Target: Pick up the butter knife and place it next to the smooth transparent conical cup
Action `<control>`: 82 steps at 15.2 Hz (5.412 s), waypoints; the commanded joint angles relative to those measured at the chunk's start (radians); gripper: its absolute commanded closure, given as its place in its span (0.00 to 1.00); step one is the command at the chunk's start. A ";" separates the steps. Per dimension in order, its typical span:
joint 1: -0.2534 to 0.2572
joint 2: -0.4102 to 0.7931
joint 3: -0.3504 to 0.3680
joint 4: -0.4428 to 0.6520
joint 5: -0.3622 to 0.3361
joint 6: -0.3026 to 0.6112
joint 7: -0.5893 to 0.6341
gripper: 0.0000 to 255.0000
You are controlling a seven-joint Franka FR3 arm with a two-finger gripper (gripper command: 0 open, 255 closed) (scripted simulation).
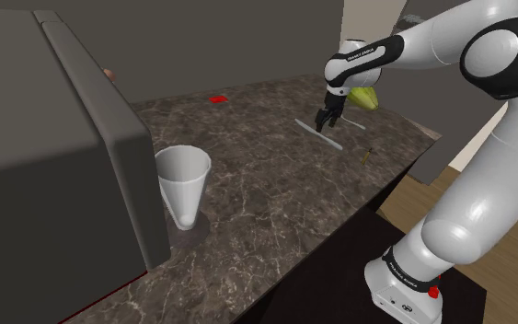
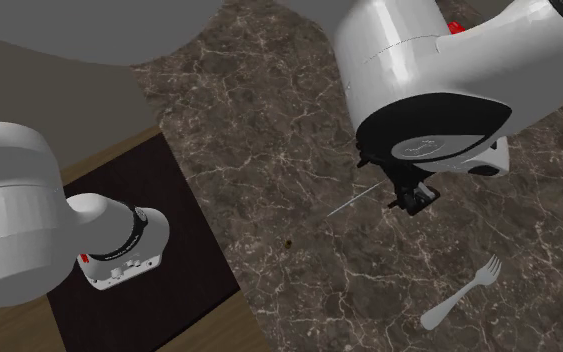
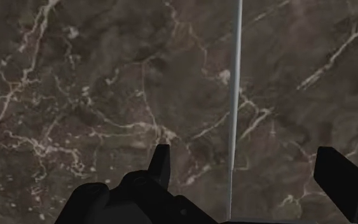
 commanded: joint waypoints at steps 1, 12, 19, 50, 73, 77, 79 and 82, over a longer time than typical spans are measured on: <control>-0.001 0.013 0.001 -0.015 0.006 0.028 -0.004 0.00; -0.002 0.024 0.002 -0.025 0.011 0.048 -0.007 1.00; -0.002 0.024 0.002 -0.025 0.010 0.048 -0.007 1.00; 0.008 -0.113 0.000 0.230 -0.043 -0.336 0.026 1.00; 0.003 -0.079 -0.004 0.581 -0.031 -0.655 0.013 1.00; 0.000 -0.063 -0.006 0.644 -0.026 -0.703 0.009 1.00; 0.028 -0.134 0.017 0.561 -0.047 -0.687 0.058 1.00; 0.062 -0.231 0.056 0.452 -0.071 -0.673 0.132 1.00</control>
